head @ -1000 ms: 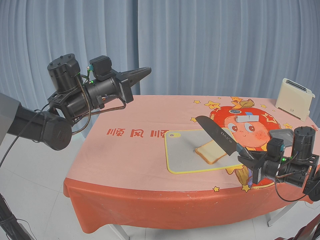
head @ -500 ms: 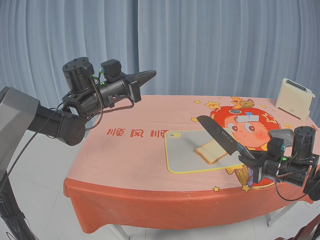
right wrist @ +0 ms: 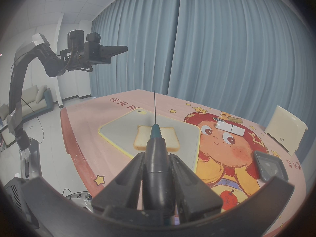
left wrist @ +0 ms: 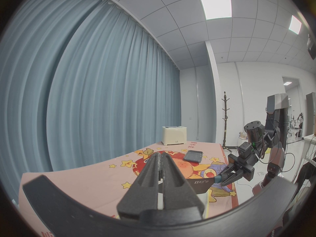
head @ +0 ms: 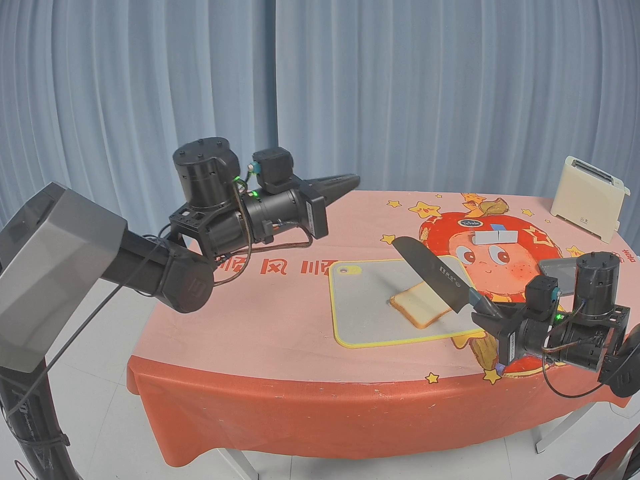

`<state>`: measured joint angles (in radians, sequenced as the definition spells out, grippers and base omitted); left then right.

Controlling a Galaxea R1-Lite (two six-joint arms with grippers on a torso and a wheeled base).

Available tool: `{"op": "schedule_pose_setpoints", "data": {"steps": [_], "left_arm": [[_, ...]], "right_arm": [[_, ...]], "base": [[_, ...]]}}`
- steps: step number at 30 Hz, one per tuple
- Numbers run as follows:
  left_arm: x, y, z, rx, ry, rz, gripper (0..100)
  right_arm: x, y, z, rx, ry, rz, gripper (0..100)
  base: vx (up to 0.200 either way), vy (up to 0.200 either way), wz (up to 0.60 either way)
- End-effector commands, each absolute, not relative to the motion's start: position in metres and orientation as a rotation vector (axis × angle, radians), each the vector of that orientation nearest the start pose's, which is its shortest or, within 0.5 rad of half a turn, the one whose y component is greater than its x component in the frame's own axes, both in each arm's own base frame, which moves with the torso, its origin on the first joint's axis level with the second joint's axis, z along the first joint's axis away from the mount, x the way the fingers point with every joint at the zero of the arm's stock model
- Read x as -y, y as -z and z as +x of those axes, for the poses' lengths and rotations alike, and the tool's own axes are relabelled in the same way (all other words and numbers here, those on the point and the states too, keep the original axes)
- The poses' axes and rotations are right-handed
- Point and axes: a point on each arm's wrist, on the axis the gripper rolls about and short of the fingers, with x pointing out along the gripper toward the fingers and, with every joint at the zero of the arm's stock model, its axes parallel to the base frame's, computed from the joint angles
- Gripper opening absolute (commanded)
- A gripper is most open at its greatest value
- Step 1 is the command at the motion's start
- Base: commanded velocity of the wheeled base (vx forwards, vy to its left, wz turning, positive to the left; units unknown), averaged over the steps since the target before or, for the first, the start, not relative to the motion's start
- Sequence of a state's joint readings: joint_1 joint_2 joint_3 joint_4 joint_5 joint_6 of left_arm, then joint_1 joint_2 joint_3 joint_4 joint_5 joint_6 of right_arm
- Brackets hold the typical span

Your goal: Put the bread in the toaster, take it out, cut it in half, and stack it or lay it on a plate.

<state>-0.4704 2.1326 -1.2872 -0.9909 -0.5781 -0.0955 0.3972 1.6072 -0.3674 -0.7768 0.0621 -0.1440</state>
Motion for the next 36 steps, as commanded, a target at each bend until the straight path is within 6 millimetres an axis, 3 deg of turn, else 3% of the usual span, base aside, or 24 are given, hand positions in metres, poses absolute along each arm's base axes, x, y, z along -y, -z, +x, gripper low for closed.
{"op": "schedule_pose_setpoints", "data": {"steps": [1, 9, 22, 36], "left_arm": [[0.224, -0.165, 0.383, 0.057, 1.080, -0.083, 0], [0.253, -0.142, 0.388, 0.038, 1.129, -0.082, 0], [0.278, -0.126, 0.384, 0.013, 1.175, -0.082, 0], [0.295, -0.145, 0.393, 0.038, 1.121, -0.084, 0]], "right_arm": [[-0.093, -0.104, 0.216, -0.469, -0.489, -0.224, 0], [-0.094, -0.099, 0.216, -0.490, -0.491, -0.230, 0], [-0.092, -0.100, 0.217, -0.484, -0.484, -0.228, 0], [-0.091, -0.104, 0.215, -0.466, -0.482, -0.225, 0]], "base": [[0.000, 0.000, 0.00], [0.000, 0.000, 0.00], [0.000, 0.000, 0.00], [0.000, 0.000, 0.00]]}}
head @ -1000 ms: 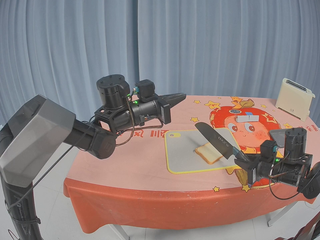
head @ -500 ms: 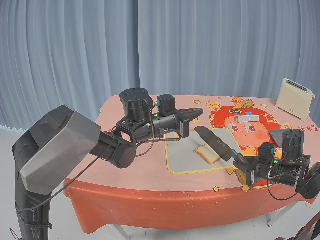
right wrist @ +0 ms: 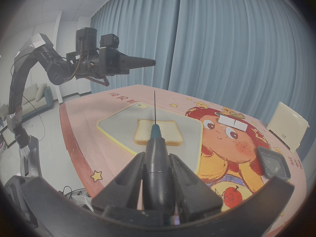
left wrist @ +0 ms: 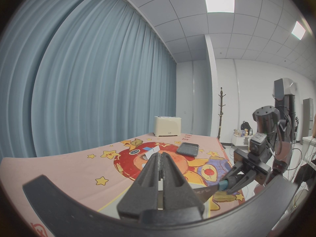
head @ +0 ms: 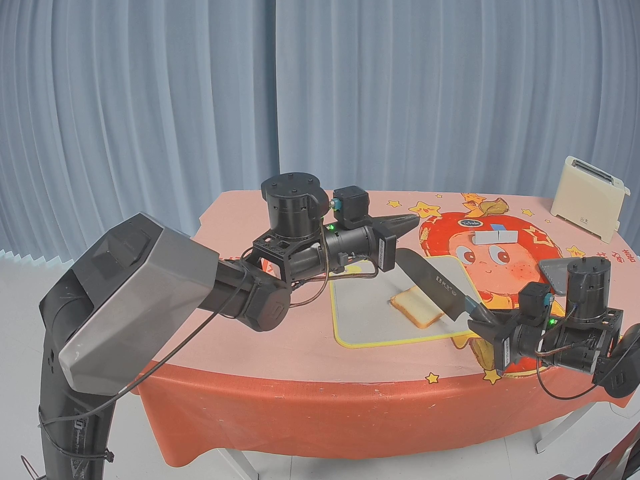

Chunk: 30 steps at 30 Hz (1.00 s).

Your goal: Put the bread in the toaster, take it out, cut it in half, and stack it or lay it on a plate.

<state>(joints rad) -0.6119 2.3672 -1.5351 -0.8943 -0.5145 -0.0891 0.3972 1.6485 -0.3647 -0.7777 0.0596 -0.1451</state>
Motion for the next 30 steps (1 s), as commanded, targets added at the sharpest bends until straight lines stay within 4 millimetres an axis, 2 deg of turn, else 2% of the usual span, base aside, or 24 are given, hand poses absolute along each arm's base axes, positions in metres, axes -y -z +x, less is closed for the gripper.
{"op": "schedule_pose_setpoints", "data": {"steps": [1, 9, 11, 17, 30], "left_arm": [[0.298, -0.143, 0.396, 0.027, 1.116, -0.083, 0], [0.306, -0.131, 0.404, 0.005, 1.073, -0.049, 0], [0.312, -0.115, 0.411, 0.020, 1.055, 0.023, 0], [0.321, -0.113, 0.405, 0.020, 1.077, 0.027, 0], [0.323, -0.099, 0.407, -0.005, 1.079, 0.052, 0]], "right_arm": [[-0.091, -0.104, 0.215, -0.469, -0.481, -0.226, 0], [-0.091, -0.104, 0.215, -0.468, -0.478, -0.225, 0], [-0.088, -0.105, 0.216, -0.467, -0.465, -0.221, 0], [-0.088, -0.104, 0.217, -0.469, -0.464, -0.221, 0], [-0.089, -0.102, 0.214, -0.480, -0.475, -0.226, 0]], "base": [[0.000, 0.000, 0.00], [0.000, 0.000, 0.00], [0.000, 0.000, 0.00], [0.000, 0.000, 0.00], [0.000, 0.000, 0.00]]}}
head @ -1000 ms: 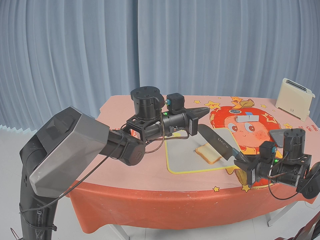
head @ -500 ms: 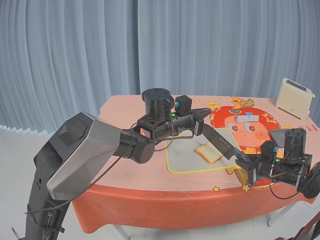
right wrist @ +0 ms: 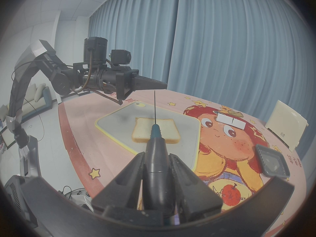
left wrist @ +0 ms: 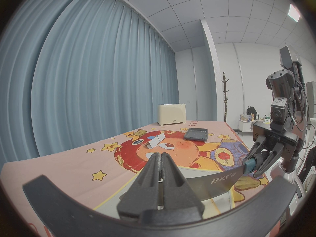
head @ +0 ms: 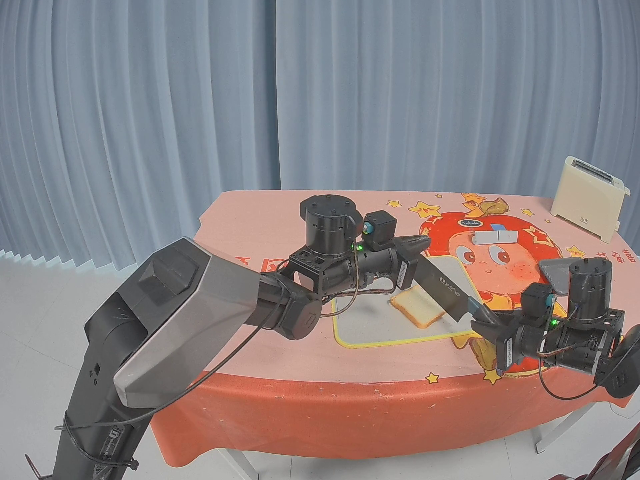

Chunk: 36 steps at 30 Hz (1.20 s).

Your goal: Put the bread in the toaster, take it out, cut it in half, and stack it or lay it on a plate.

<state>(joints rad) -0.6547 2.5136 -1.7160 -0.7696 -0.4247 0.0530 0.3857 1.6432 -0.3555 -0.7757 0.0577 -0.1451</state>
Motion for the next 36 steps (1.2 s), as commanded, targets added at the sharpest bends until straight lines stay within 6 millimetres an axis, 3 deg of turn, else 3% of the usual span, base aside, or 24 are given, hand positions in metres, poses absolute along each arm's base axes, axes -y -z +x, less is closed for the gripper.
{"op": "schedule_pose_setpoints", "data": {"steps": [1, 3, 7, 8, 10, 12, 15, 20, 30, 36], "left_arm": [[0.323, -0.099, 0.407, -0.005, 1.079, 0.052, 0], [0.323, -0.099, 0.407, -0.005, 1.079, 0.052, 0], [0.322, -0.115, 0.407, 0.043, 1.076, 0.047, 0], [0.320, -0.123, 0.407, 0.058, 1.071, 0.044, 0], [0.309, -0.162, 0.403, 0.127, 1.060, 0.025, 0], [0.301, -0.177, 0.401, 0.145, 1.048, 0.022, 0], [0.295, -0.175, 0.403, 0.132, 1.037, 0.024, 0], [0.292, -0.151, 0.402, 0.068, 1.036, 0.042, 0], [0.282, -0.136, 0.405, 0.053, 1.036, 0.048, 0], [0.287, -0.114, 0.410, 0.062, 1.039, 0.048, 0]], "right_arm": [[-0.089, -0.102, 0.214, -0.480, -0.475, -0.226, 0], [-0.089, -0.102, 0.214, -0.480, -0.475, -0.226, 0], [-0.084, -0.121, 0.221, -0.401, -0.440, -0.198, 0], [-0.082, -0.122, 0.223, -0.403, -0.430, -0.191, 0], [-0.081, -0.127, 0.228, -0.434, -0.424, -0.189, 0], [-0.082, -0.131, 0.231, -0.474, -0.427, -0.193, 0], [-0.084, -0.138, 0.237, -0.498, -0.432, -0.194, 0], [-0.088, -0.146, 0.242, -0.534, -0.441, -0.209, 0], [-0.102, -0.166, 0.236, -0.563, -0.482, -0.219, 0], [-0.105, -0.167, 0.235, -0.592, -0.475, -0.235, 0]], "base": [[0.000, 0.000, 0.00], [0.000, 0.000, 0.00], [0.000, 0.000, 0.00], [0.000, 0.000, 0.00], [0.000, 0.000, 0.00], [0.000, 0.000, 0.00], [0.000, 0.000, 0.00], [0.000, 0.000, 0.00], [0.000, 0.000, 0.00], [0.000, 0.000, 0.00]]}}
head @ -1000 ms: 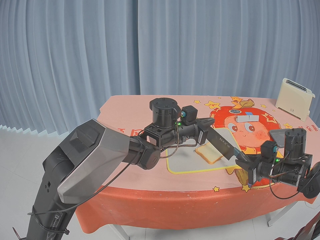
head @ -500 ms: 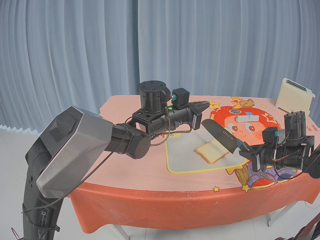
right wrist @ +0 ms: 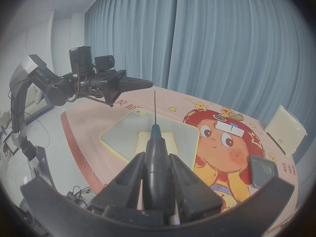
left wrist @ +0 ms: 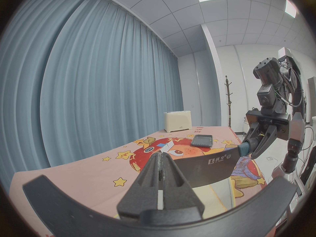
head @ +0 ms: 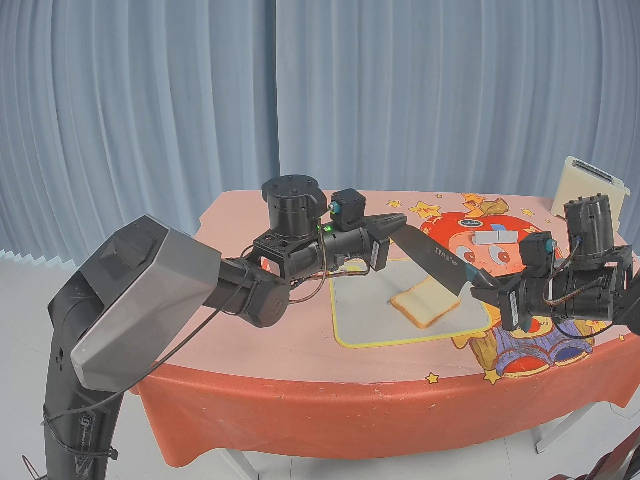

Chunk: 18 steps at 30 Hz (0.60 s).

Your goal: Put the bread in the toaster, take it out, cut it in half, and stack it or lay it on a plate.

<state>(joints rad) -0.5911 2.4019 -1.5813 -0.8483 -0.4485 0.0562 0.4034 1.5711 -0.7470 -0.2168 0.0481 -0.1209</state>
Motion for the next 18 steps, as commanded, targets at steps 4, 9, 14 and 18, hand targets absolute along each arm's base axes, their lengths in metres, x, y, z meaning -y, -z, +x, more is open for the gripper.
{"op": "schedule_pose_setpoints", "data": {"steps": [4, 9, 14, 18], "left_arm": [[0.285, -0.108, 0.407, 0.030, 1.040, 0.050, 0], [0.285, -0.106, 0.406, 0.022, 1.041, 0.051, 0], [0.285, -0.105, 0.406, 0.019, 1.042, 0.051, 0], [0.286, -0.106, 0.406, 0.021, 1.043, 0.051, 0]], "right_arm": [[-0.104, -0.161, 0.233, -0.628, -0.474, -0.243, 0], [-0.103, -0.157, 0.231, -0.645, -0.473, -0.245, 0], [-0.104, -0.149, 0.233, -0.675, -0.470, -0.251, 0], [-0.103, -0.146, 0.233, -0.686, -0.463, -0.253, 0]], "base": [[0.000, 0.000, 0.00], [0.000, 0.000, 0.00], [0.000, 0.000, 0.00], [0.000, 0.000, 0.00]]}}
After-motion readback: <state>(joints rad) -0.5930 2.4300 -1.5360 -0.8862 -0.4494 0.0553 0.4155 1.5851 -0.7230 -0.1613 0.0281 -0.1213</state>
